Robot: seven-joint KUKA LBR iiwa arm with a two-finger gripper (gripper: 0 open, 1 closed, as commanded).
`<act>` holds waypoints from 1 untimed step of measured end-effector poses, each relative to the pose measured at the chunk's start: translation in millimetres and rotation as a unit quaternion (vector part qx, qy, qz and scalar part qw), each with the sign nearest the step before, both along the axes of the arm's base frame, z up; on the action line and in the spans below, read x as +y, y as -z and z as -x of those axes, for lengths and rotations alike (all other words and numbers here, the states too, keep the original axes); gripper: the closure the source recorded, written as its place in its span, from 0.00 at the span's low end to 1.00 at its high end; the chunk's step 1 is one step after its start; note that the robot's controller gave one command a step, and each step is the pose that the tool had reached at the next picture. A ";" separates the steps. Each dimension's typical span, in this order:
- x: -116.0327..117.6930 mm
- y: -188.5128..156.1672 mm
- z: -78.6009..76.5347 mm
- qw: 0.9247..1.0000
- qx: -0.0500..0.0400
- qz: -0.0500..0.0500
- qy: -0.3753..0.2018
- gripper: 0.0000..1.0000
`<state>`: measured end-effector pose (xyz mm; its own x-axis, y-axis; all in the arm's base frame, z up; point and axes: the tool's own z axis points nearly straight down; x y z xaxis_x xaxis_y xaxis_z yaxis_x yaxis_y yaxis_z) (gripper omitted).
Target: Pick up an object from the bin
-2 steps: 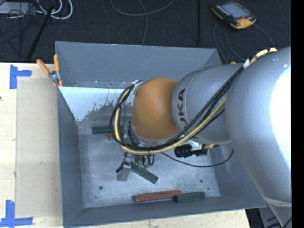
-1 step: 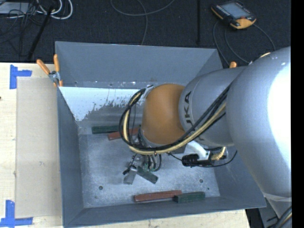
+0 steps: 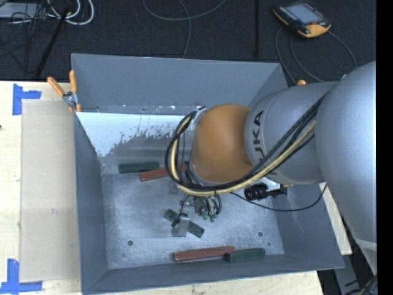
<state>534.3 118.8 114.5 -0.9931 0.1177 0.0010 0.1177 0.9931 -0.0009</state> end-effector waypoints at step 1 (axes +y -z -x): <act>-27.6 38.4 11.6 0.985 0.000 0.000 0.174 0.00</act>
Offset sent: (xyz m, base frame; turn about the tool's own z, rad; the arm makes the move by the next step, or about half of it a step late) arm -0.0063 -0.0311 -0.0445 0.1261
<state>522.6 91.2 76.1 -0.8929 0.4503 0.0016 0.4503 0.8929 -0.0013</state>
